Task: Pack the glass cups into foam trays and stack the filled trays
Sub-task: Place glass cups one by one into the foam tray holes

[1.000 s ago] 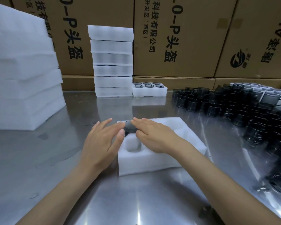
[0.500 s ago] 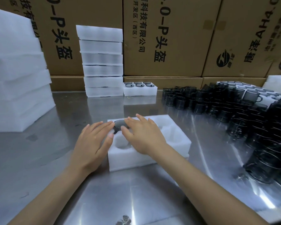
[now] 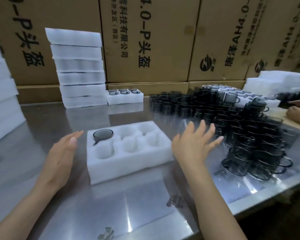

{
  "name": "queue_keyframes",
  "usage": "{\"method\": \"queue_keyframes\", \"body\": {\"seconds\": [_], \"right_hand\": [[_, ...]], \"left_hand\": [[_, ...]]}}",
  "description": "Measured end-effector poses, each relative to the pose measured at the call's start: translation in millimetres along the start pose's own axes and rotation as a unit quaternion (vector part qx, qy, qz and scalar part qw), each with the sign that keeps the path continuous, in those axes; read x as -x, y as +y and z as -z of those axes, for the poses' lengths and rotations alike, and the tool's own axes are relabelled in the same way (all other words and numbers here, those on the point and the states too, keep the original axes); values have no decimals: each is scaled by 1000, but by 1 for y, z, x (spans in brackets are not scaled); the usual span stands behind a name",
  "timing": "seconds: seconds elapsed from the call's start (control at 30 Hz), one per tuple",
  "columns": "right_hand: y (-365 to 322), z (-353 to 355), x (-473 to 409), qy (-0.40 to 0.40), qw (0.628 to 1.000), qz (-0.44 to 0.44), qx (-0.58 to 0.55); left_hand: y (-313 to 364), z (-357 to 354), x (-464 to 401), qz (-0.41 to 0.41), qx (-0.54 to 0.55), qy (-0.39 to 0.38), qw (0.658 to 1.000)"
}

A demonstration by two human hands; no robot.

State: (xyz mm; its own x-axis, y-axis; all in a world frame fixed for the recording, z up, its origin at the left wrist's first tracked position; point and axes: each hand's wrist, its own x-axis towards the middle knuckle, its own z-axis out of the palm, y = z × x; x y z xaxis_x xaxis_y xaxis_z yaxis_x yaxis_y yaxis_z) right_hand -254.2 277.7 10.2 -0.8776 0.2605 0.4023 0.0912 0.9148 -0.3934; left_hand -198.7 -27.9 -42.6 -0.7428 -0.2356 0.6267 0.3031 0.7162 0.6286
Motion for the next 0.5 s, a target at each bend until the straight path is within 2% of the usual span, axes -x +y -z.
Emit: {"method": "queue_keyframes", "body": {"seconds": [0.07, 0.2, 0.3, 0.5], "right_hand": [[16, 3, 5, -23, 998, -47, 44], [35, 10, 7, -70, 991, -83, 82], [33, 11, 2, -89, 988, -52, 111], [18, 5, -3, -78, 994, 40, 65]], "left_hand": [[-6, -4, -2, 2, 2, -15, 1000], [-29, -8, -6, -11, -13, -35, 999], [-53, -10, -10, -3, -20, -47, 999], [-65, -12, -12, 4, -22, -59, 998]]}}
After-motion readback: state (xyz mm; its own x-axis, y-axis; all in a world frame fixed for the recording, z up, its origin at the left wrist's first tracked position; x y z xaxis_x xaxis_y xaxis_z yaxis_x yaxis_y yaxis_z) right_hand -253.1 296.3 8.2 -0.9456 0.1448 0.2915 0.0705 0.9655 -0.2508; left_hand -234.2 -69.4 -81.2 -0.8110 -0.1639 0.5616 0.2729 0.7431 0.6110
